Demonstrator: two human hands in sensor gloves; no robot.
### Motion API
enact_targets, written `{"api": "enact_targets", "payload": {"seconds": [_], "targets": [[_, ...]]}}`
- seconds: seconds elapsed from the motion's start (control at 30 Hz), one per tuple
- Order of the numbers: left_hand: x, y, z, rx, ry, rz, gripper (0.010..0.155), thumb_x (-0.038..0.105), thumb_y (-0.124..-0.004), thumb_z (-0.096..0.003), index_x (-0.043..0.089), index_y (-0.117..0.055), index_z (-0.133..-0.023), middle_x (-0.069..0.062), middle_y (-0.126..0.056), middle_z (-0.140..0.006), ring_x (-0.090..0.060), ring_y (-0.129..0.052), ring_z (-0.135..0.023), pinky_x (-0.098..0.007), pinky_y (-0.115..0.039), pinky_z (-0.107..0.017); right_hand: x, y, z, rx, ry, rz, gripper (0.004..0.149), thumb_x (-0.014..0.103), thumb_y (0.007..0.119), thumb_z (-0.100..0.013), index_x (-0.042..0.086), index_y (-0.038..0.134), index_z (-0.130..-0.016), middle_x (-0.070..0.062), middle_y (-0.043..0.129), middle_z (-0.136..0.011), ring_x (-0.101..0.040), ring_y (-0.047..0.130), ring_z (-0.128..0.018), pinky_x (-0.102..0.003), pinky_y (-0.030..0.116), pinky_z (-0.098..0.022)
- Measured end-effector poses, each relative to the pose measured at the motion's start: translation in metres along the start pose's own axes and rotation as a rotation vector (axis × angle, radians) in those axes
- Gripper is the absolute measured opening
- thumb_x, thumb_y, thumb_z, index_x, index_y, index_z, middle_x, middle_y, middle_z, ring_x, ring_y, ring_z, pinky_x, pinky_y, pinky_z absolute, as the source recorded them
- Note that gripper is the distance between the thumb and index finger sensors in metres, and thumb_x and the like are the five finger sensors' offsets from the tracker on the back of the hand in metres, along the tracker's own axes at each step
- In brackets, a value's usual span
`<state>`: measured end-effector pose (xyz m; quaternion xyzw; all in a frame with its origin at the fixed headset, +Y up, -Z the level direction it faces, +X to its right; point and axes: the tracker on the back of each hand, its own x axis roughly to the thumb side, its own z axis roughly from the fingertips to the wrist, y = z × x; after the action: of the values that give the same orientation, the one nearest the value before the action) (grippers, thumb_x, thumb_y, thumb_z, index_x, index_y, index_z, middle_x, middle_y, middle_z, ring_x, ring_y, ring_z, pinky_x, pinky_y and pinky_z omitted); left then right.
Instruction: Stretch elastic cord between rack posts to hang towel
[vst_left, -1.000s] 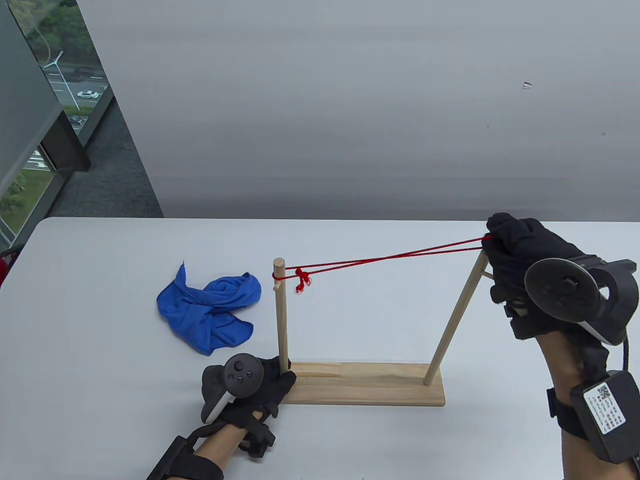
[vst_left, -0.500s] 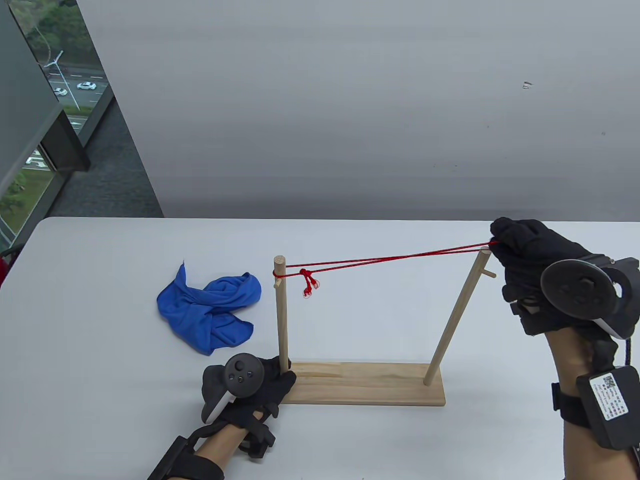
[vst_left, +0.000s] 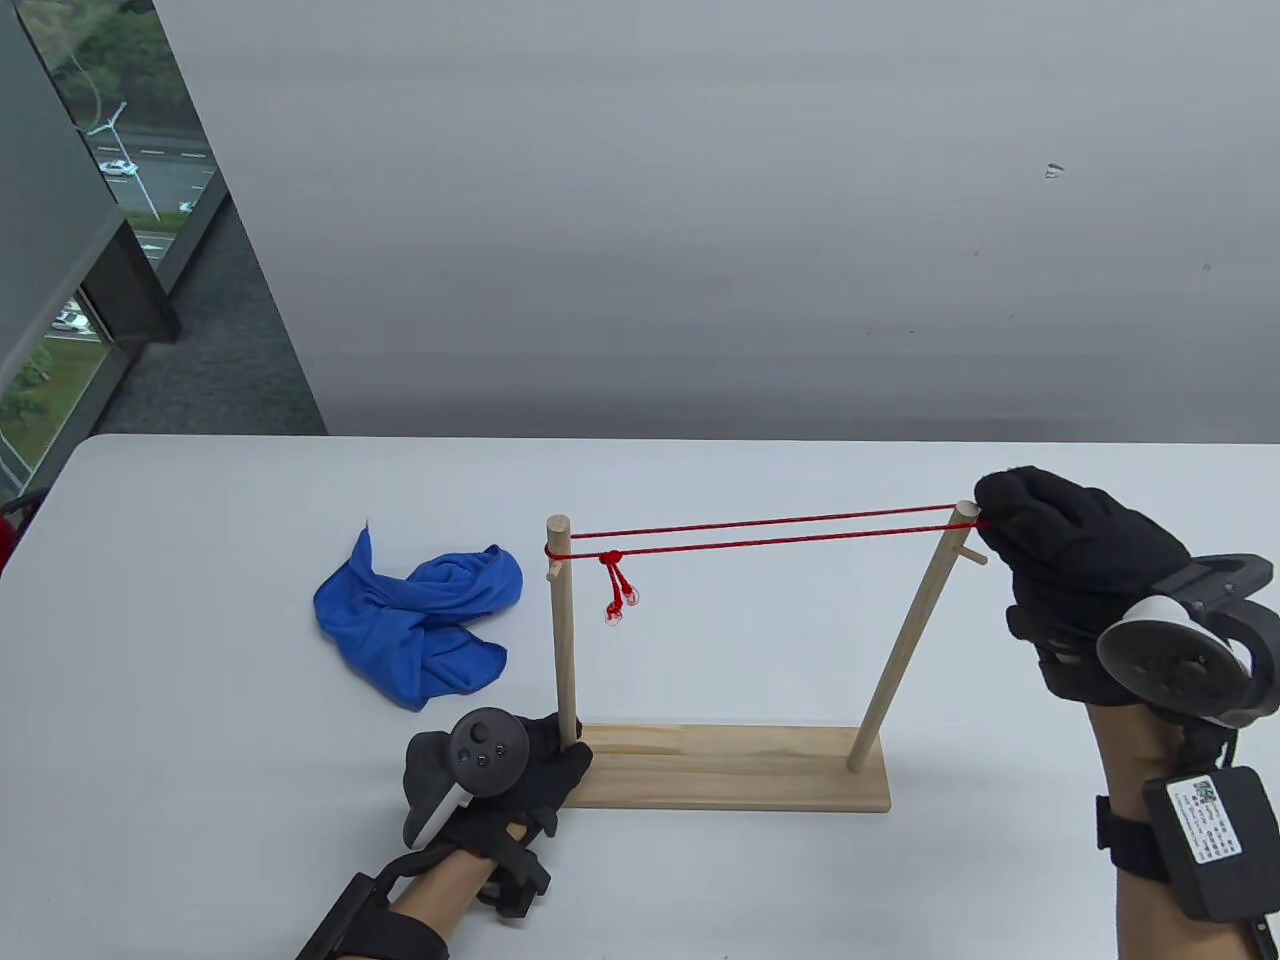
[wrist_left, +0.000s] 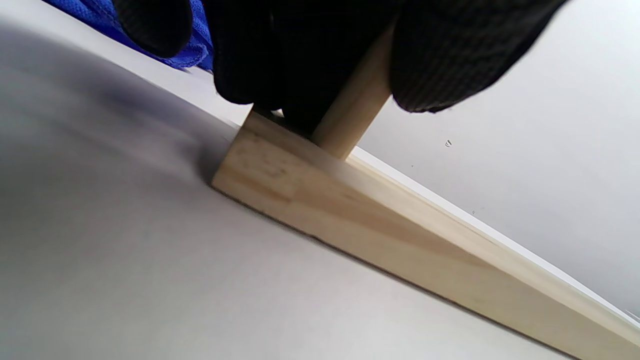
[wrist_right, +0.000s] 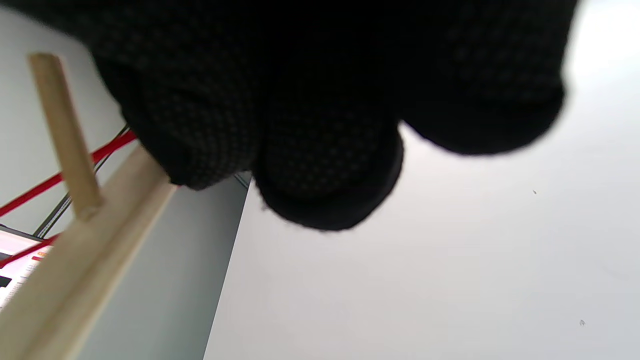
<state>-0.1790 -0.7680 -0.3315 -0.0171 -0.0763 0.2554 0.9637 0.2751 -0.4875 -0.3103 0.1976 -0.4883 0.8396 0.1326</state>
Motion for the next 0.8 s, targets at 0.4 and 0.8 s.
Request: {"api": "enact_targets", "payload": {"seconds": [0.4, 0.8], "targets": [[-0.001, 0.0, 0.0, -0.005, 0.004, 0.006, 0.05, 0.054, -0.094, -0.0418, 0.029, -0.086, -0.084, 0.007, -0.103, -0.082, -0.023, -0.095, -0.08, -0.057, -0.069, -0.07, 0.008, 0.014, 0.016, -0.006, 0.017, -0.046, 0.038, 0.028, 0.099, -0.03, 0.017, 0.094, -0.066, -0.006, 0.103, -0.059, -0.016, 0.108, -0.029, -0.032, 0.09, -0.016], [-0.002, 0.001, 0.0, -0.015, 0.005, 0.026, 0.05, 0.054, -0.094, -0.0412, 0.029, -0.087, -0.084, 0.007, -0.103, -0.082, -0.024, -0.094, -0.08, -0.057, -0.069, -0.069, 0.013, 0.019, 0.02, 0.056, -0.002, -0.109, 0.039, 0.026, 0.095, -0.032, 0.016, 0.093, -0.07, -0.008, 0.102, -0.062, -0.018, 0.108, -0.035, -0.035, 0.09, -0.021]]}}
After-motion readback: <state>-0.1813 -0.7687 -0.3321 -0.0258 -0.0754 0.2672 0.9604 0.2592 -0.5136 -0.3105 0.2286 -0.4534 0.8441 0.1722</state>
